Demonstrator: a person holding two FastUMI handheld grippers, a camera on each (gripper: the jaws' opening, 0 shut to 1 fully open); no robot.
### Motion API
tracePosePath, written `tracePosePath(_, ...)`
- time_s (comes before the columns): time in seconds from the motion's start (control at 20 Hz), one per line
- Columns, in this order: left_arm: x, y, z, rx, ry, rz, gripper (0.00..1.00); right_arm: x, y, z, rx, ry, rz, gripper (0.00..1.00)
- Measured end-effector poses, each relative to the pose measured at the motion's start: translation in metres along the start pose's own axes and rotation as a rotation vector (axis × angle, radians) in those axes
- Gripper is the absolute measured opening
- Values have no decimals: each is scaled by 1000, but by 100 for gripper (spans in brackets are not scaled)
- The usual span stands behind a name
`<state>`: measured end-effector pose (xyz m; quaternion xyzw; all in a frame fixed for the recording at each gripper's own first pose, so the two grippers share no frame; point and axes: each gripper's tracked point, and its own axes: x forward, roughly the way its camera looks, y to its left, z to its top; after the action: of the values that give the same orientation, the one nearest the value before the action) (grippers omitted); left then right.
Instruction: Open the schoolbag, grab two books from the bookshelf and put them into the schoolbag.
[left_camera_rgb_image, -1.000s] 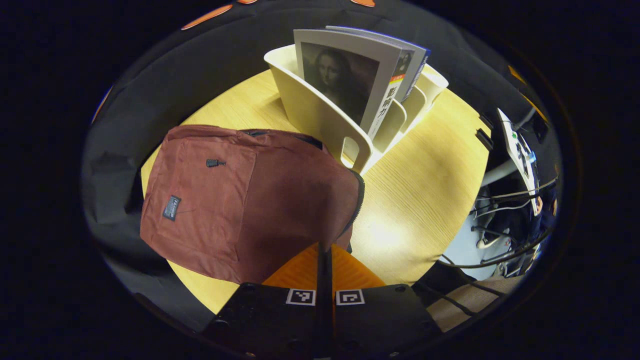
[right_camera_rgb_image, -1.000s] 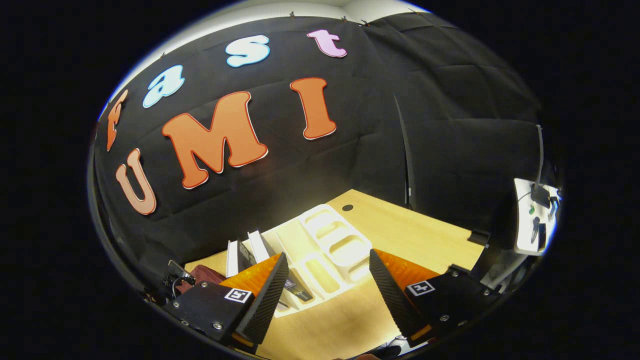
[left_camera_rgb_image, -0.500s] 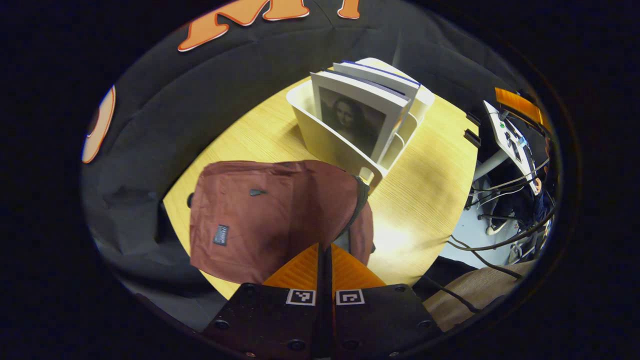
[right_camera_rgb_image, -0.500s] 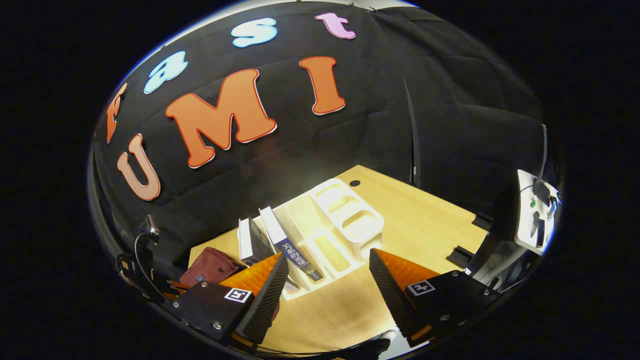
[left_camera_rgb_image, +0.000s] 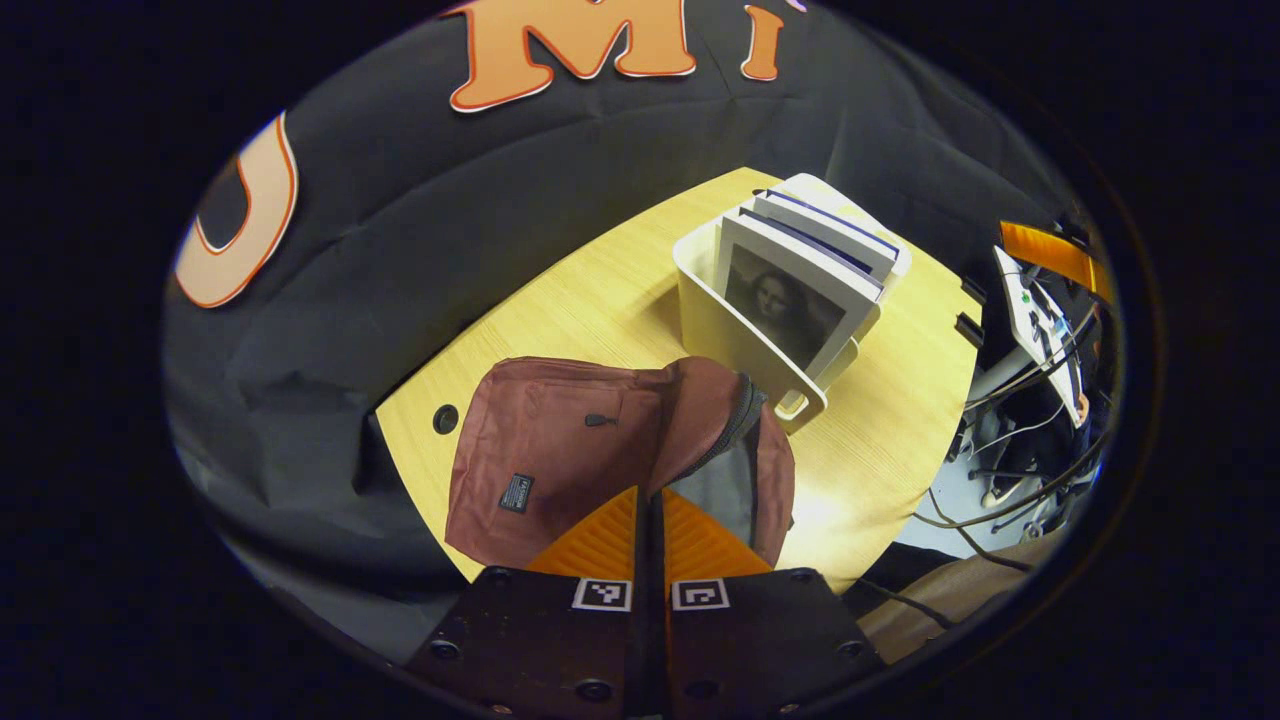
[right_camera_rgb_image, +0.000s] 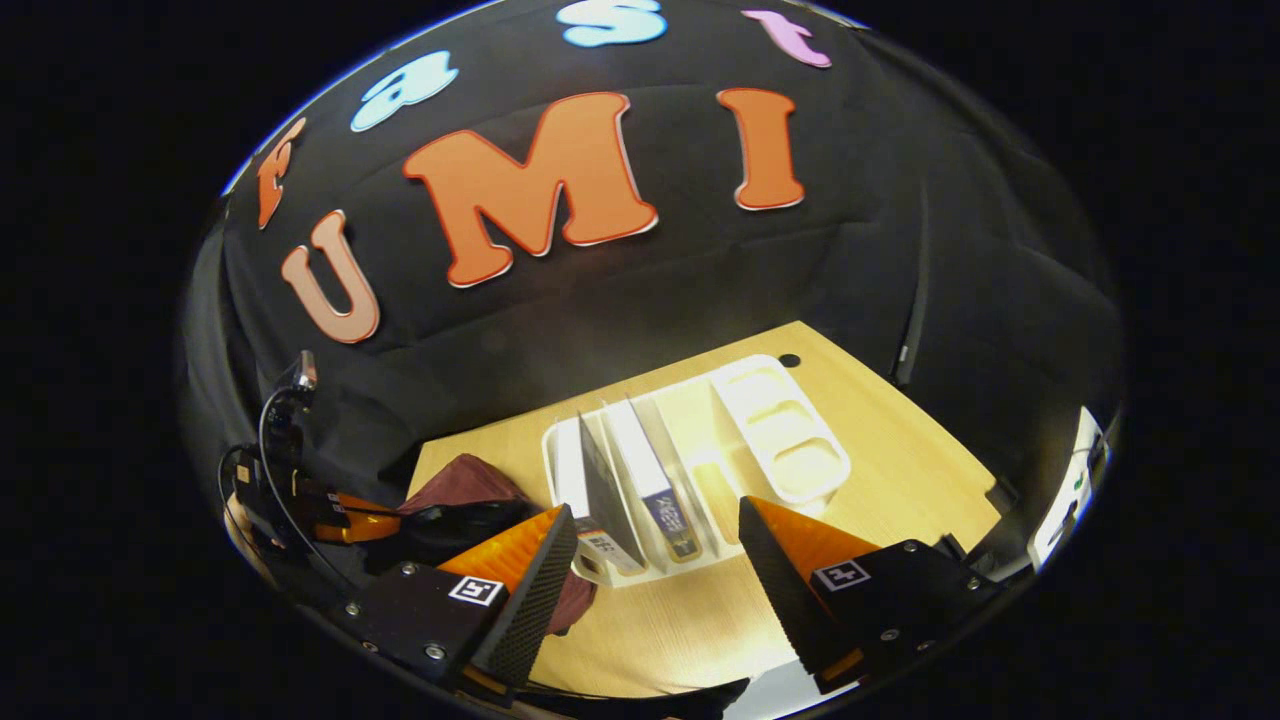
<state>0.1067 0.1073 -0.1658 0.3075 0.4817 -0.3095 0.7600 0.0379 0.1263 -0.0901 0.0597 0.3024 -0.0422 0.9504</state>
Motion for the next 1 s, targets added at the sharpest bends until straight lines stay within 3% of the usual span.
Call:
tracePosePath(0.25,2,2,-11,-37,4,-24,1,21,55,43,-120,158,143,97)
tracePosePath(0.5,1,6,-15,-64,-5,-29,1,69,83,42,-174,361,187,97)
tracePosePath(0.75,2,7,-21,-82,3,-33,1,124,83,3,-222,575,135,97)
tracePosePath(1.0,5,4,-29,-106,18,-36,1,161,72,-27,-306,703,52,98)
